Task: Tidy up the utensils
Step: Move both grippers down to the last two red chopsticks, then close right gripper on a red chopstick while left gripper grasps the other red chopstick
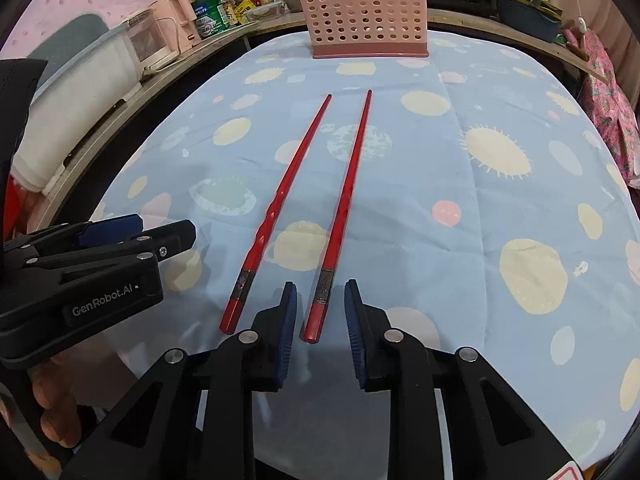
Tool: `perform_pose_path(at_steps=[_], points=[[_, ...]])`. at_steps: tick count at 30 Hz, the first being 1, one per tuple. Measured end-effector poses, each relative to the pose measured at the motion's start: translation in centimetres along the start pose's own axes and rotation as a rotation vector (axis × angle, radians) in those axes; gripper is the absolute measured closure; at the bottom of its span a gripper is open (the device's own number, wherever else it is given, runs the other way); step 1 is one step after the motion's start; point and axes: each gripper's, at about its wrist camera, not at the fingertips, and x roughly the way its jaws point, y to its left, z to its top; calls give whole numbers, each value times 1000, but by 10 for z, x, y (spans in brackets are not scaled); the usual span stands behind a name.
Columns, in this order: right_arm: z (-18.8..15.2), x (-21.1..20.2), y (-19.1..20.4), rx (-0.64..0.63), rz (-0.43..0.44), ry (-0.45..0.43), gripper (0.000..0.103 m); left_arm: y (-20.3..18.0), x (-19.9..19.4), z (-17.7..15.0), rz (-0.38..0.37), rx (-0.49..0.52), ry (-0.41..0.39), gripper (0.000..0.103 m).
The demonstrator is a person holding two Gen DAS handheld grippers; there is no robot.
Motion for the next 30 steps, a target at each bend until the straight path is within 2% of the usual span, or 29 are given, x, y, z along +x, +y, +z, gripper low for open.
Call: perform_pose_path(at_steps=[5, 13, 22, 27, 30], points=[[-1, 0, -6, 19, -10, 0, 93, -7, 0, -3, -13, 18, 8, 41], [-4, -5, -21, 75, -26, -11, 96, -26, 1, -8, -29, 64, 10, 31], [-6, -7, -30, 100, -29, -14, 96, -45, 9, -13, -43, 112, 33, 31], [-6, -7, -30, 99, -29, -15, 96, -44, 14, -14, -46, 105, 51, 31], [-6, -7, -30, 98, -30, -15, 96, -43, 14, -14, -55, 103, 54, 35]])
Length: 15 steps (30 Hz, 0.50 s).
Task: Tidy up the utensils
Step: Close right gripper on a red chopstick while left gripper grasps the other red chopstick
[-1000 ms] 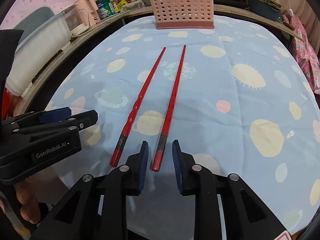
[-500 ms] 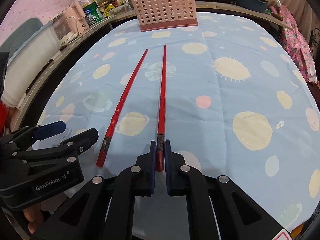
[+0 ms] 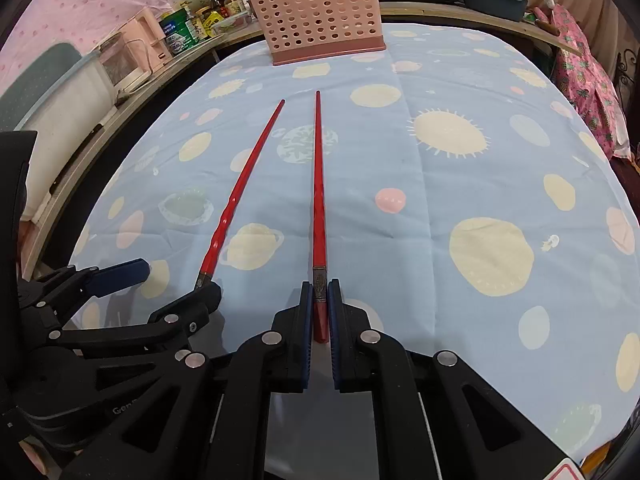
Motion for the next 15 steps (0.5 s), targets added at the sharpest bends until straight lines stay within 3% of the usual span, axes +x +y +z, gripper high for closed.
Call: perform_pose_path(at_steps=[6, 13, 15], points=[[0, 0, 0, 0, 0, 0, 96, -2, -4, -2, -16, 10, -7, 50], [0, 0, 0, 0, 0, 0, 96, 5, -8, -3, -54, -11, -3, 80], [0, 0, 0, 0, 0, 0, 96, 6, -8, -3, -65, -11, 2, 95]])
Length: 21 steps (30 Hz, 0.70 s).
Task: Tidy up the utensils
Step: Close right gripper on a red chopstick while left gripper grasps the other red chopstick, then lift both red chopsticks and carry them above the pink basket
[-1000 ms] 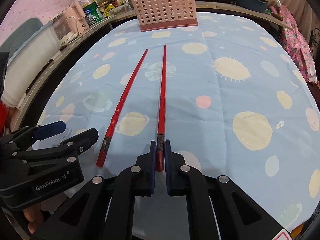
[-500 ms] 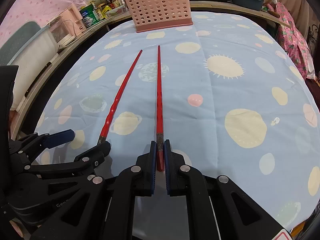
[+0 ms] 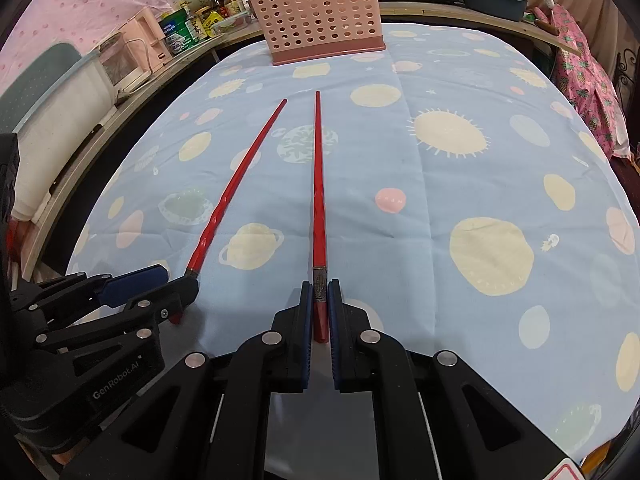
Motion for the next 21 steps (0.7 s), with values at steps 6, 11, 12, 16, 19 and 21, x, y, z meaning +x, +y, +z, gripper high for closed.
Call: perform_pose_path(at_steps=[6, 11, 12, 16, 19, 21], points=[[0, 0, 0, -3, -2, -2, 96, -1, -3, -2, -39, 0, 10, 96], [1, -9, 1, -23, -15, -23, 96, 4, -17, 1, -52, -16, -10, 96], [2, -12, 1, -24, -14, -27, 96, 6, -21, 3, -57, -24, -17, 96], [8, -25, -2, -12, -5, -55, 96, 11, -44, 11, -71, -47, -62, 96], [15, -39, -3, -3, 2, -86, 96, 14, -64, 20, -81, -58, -109, 96], [23, -50, -5, 2, 8, -116, 96, 18, -78, 28, -89, -70, -143, 96]])
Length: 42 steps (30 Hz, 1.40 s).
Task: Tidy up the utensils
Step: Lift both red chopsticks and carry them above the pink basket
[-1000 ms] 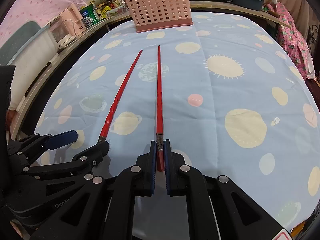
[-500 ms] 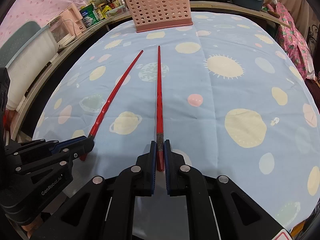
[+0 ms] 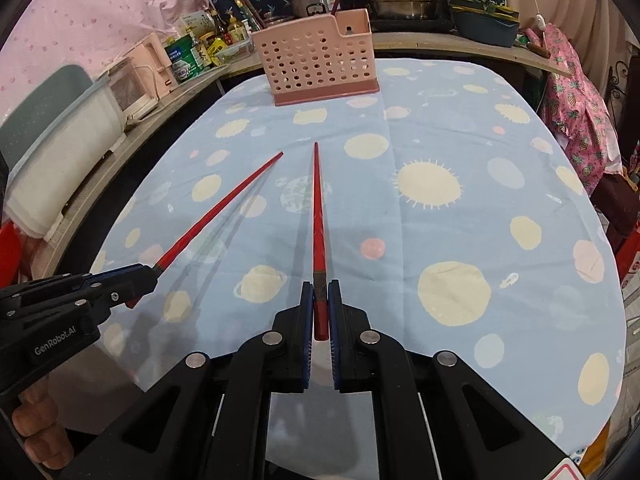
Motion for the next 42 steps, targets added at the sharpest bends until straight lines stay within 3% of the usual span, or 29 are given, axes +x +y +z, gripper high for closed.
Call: perform_pose_path(at_steps=[12, 31, 42], points=[[81, -57, -10, 18, 38, -215, 96, 13, -41, 72, -24, -51, -154, 96], [202, -51, -24, 57, 84, -378, 96, 17, -56, 205, -26, -54, -307, 96], [323, -52, -25, 94, 116, -521, 96, 14, -87, 314, -12, -83, -517, 96]])
